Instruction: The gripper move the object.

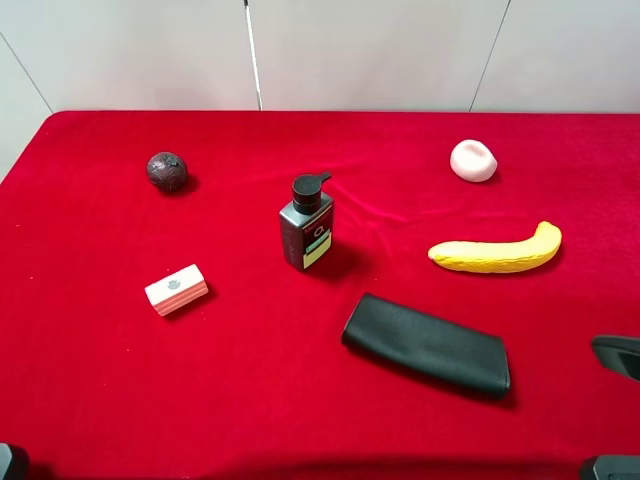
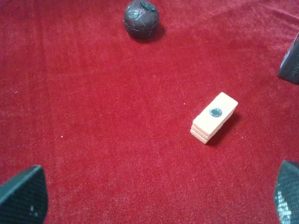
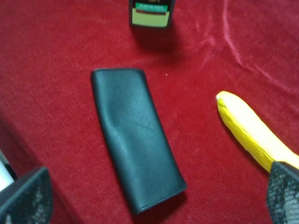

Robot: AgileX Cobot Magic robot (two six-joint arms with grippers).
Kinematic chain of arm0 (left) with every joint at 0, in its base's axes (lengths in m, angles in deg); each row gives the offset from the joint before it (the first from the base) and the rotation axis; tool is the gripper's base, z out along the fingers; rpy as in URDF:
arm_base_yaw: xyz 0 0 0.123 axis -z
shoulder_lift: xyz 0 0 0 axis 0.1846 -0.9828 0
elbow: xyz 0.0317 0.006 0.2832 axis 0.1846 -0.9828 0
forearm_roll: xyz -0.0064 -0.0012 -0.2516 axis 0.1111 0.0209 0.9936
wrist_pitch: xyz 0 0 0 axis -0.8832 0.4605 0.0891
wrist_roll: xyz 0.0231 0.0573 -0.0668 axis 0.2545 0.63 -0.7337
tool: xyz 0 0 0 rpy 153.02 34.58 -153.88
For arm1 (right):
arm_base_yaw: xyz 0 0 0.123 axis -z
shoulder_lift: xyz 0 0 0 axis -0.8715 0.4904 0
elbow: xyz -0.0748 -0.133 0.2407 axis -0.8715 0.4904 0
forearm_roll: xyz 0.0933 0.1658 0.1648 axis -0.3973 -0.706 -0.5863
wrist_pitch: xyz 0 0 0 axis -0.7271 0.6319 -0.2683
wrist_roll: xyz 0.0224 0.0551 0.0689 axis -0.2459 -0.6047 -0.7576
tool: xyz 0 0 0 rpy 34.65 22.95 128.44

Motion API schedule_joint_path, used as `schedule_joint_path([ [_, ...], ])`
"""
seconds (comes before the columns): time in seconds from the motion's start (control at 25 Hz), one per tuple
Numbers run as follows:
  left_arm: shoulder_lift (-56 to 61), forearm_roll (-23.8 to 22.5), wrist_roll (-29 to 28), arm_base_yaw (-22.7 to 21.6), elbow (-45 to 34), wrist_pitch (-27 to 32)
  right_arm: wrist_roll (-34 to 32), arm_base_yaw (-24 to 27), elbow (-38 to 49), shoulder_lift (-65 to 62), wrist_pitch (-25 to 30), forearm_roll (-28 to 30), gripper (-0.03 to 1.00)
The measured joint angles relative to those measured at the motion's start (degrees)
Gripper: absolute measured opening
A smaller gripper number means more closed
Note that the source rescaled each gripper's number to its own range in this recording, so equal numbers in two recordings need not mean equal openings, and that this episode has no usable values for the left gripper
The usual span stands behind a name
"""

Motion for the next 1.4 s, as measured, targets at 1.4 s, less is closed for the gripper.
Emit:
schedule_joint_path([
  [1.4, 0.0, 0.0, 0.0, 0.0, 0.0, 0.0, -5.1, 23.3, 4.4, -25.4, 0.7, 1.4, 1.0],
])
